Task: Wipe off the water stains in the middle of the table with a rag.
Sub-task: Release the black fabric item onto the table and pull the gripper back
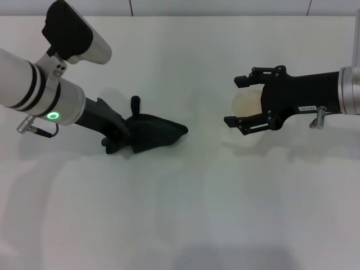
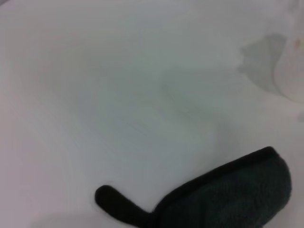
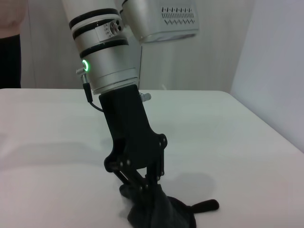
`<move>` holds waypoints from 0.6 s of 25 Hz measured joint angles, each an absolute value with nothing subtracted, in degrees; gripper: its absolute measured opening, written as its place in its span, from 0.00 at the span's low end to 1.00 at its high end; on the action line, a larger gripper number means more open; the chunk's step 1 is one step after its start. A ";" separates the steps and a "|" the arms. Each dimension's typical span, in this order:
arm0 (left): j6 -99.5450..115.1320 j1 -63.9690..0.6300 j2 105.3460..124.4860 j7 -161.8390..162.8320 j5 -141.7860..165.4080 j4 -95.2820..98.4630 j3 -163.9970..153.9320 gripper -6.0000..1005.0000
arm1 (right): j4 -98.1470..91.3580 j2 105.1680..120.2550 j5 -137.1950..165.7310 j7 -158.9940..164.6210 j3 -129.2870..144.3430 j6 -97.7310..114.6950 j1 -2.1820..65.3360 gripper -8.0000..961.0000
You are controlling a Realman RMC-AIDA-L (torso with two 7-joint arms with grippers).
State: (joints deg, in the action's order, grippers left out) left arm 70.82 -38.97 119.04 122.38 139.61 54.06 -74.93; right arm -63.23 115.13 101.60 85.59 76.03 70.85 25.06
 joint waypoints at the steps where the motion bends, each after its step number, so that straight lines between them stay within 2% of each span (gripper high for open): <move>1: 71.36 -39.36 119.03 122.40 139.61 53.66 -74.19 0.12 | -63.23 115.13 101.60 85.60 76.03 70.84 25.09 0.90; 8: 72.93 -40.07 119.06 122.47 138.80 53.51 -72.71 0.17 | -63.19 115.13 101.60 85.62 76.03 70.83 25.15 0.90; 15: 73.55 -40.39 119.01 122.60 139.09 53.80 -72.33 0.47 | -63.19 115.13 101.60 85.70 76.03 70.84 25.11 0.90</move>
